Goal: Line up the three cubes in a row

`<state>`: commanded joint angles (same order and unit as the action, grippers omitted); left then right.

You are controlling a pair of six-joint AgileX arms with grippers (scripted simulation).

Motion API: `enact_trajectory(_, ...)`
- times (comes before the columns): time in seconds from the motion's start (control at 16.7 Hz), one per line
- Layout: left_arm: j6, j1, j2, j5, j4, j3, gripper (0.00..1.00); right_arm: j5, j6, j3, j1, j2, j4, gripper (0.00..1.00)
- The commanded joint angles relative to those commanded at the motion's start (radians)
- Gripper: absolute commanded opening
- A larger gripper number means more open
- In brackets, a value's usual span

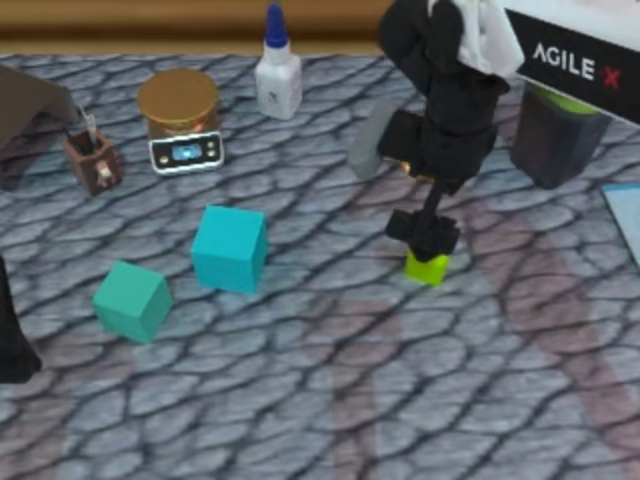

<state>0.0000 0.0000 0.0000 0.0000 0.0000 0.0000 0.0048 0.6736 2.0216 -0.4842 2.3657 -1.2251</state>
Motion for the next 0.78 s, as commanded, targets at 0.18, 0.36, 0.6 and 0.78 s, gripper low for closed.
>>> enact_trajectory(0.18, 0.000, 0.000, 0.000, 0.000, 0.000, 0.000, 1.00, 0.000, 0.001, 0.004, -0.001, 0.004, -0.002, 1.00)
enact_trajectory(0.36, 0.000, 0.000, 0.000, 0.000, 0.000, 0.000, 1.00, 0.000, 0.001, -0.002, 0.004, 0.003, 0.004, 1.00)
enact_trajectory(0.6, 0.000, 0.000, 0.000, 0.000, 0.000, 0.000, 1.00, 0.000, 0.001, -0.077, 0.000, 0.043, 0.119, 1.00)
enact_trajectory(0.78, 0.000, 0.000, 0.000, 0.000, 0.000, 0.000, 1.00, 0.001, -0.001, -0.152, -0.001, 0.086, 0.245, 1.00)
